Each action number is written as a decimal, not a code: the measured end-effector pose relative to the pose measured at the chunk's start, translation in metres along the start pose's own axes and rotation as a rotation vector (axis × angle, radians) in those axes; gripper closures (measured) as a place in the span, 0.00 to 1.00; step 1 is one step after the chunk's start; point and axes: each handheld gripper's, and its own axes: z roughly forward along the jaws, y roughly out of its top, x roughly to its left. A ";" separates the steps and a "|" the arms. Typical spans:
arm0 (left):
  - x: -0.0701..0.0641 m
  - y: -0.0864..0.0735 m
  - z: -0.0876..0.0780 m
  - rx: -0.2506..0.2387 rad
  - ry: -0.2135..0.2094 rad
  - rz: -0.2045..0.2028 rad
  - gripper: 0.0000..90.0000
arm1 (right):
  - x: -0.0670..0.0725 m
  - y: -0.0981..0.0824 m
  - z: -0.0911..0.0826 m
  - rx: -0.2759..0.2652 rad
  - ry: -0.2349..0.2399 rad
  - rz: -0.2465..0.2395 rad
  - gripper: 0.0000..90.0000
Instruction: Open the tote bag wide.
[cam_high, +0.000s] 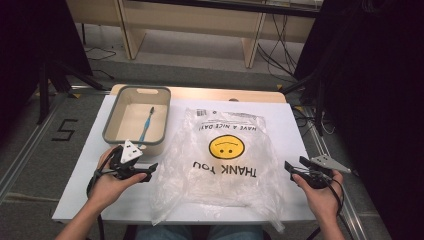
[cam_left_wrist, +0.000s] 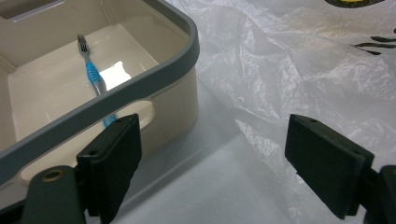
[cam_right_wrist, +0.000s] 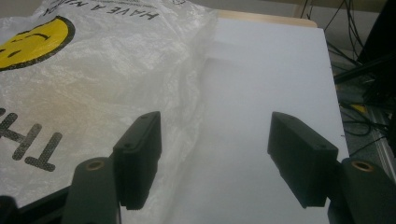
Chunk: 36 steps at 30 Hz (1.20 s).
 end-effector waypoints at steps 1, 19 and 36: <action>-0.001 0.000 0.000 -0.002 -0.001 -0.002 0.21 | 0.000 0.000 0.000 0.000 0.000 0.002 0.40; -0.021 0.005 0.001 -0.005 -0.099 -0.024 0.23 | 0.004 0.001 0.002 0.034 -0.005 -0.007 0.40; -0.053 -0.009 0.029 0.275 -0.230 0.017 0.25 | 0.006 -0.010 0.030 0.210 0.070 0.046 0.51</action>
